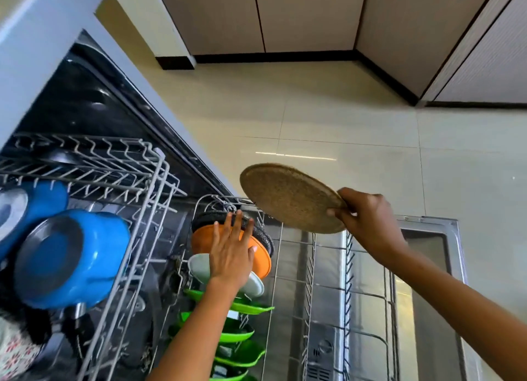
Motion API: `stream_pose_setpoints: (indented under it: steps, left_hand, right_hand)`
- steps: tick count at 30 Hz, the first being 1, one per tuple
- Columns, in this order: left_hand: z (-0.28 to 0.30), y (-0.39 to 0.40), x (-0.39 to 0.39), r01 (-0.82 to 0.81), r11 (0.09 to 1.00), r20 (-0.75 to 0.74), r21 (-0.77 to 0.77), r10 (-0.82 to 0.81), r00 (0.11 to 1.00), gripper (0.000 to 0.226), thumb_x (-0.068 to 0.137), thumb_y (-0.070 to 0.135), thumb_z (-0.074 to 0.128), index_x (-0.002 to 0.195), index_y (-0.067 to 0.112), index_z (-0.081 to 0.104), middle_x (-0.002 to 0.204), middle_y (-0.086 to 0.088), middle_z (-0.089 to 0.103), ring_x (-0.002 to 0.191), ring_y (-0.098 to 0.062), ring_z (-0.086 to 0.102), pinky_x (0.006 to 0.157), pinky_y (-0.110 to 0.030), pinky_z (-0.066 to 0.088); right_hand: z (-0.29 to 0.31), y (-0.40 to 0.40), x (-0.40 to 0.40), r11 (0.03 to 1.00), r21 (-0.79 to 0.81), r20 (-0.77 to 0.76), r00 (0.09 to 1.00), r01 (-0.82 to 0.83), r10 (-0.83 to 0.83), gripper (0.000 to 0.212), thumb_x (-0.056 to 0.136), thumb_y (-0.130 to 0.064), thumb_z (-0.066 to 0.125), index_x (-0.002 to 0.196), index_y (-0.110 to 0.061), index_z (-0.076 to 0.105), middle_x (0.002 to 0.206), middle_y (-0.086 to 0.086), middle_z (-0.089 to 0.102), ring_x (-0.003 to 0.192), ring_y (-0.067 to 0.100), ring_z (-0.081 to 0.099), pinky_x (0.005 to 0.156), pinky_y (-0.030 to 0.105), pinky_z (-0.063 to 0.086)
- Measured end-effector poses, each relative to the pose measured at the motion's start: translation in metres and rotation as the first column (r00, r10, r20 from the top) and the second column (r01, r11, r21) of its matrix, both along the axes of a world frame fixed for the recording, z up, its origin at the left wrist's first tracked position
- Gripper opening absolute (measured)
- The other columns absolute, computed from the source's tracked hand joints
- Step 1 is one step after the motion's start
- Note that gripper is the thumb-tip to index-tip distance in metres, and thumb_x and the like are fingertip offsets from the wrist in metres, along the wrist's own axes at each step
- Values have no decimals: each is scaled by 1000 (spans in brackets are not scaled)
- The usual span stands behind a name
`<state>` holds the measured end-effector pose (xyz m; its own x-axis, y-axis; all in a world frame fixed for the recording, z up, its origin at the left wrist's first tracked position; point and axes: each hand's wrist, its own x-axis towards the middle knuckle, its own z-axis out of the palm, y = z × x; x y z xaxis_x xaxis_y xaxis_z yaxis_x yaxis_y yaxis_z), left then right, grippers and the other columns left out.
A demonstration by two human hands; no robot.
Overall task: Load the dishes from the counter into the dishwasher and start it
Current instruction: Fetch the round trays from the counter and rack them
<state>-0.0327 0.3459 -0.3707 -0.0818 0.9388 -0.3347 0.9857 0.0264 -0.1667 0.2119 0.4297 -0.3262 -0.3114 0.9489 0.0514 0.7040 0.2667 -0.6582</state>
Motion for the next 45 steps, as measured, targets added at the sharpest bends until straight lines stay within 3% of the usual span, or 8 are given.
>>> stream_pose_setpoints:
  steps: [3, 6, 8, 13, 16, 23, 36, 45]
  left_hand:
    - [-11, 5, -8, 11, 1000, 48, 29, -12, 999, 65, 95, 42, 43, 150, 26, 12, 157, -9, 3, 144, -28, 1, 113, -47, -5]
    - [-20, 5, -16, 28, 990, 100, 135, -42, 994, 64, 74, 30, 76, 133, 18, 52, 140, -15, 46, 130, -35, 41, 105, -53, 23]
    - [-22, 0, -17, -1, 981, 161, 195, -31, 986, 60, 69, 20, 80, 126, 16, 59, 133, -14, 54, 124, -35, 48, 100, -54, 33]
    - [-18, -31, -12, -92, 968, 239, 232, 35, 970, 61, 72, 10, 75, 130, 16, 56, 138, -11, 49, 128, -32, 44, 104, -51, 34]
    - [-19, -43, -15, -97, 978, 245, 187, 50, 968, 74, 71, 4, 73, 138, 20, 46, 145, -8, 41, 135, -29, 34, 108, -49, 28]
    - [-22, -44, -14, -114, 985, 249, 128, 79, 965, 100, 42, -5, 82, 134, 18, 51, 141, -12, 45, 128, -33, 43, 99, -49, 33]
    - [-21, -43, -12, -158, 980, 291, 119, 118, 950, 103, 41, -9, 78, 136, 17, 50, 145, -11, 40, 133, -29, 29, 100, -51, 29]
    - [-23, -41, -11, -180, 974, 328, 137, 127, 936, 100, 50, -13, 73, 140, 18, 44, 148, -9, 34, 138, -27, 24, 111, -43, 17]
  right_hand:
    - [-7, 14, -22, 999, -30, 28, 999, -18, 19, 10, 77, -17, 71, 78, -14, 62, 63, 6, 63, 65, 31, 61, 56, 36, 47]
    - [-11, 24, -41, 997, -64, 34, 998, -50, 53, 8, 78, -17, 69, 82, -13, 64, 70, 9, 67, 71, 32, 62, 60, 36, 48]
    - [-14, 30, -51, 996, -68, 38, 997, -65, 67, 8, 78, -17, 69, 83, -12, 64, 72, 9, 67, 72, 31, 61, 58, 32, 43]
    - [-15, 42, -73, 988, -96, 55, 991, -119, 124, 13, 82, -22, 67, 91, -11, 66, 74, 2, 63, 69, 21, 55, 56, 22, 31]
    - [-20, 48, -88, 980, -133, 70, 985, -148, 159, 13, 84, -22, 64, 94, -14, 65, 82, 3, 67, 73, 17, 54, 63, 23, 33]
    - [-28, 52, -117, 954, -211, 115, 963, -215, 242, 17, 86, -23, 62, 100, -16, 64, 95, 4, 69, 90, 22, 61, 75, 33, 50]
    - [-59, 42, -152, 903, -295, 281, 875, -312, 394, 25, 90, -20, 57, 114, -18, 58, 104, 10, 64, 96, 29, 59, 75, 36, 47]
    - [-81, 26, -161, 872, -361, 170, 896, -330, 410, 51, 87, -11, 59, 133, -23, 42, 114, 13, 62, 102, 31, 60, 84, 45, 51]
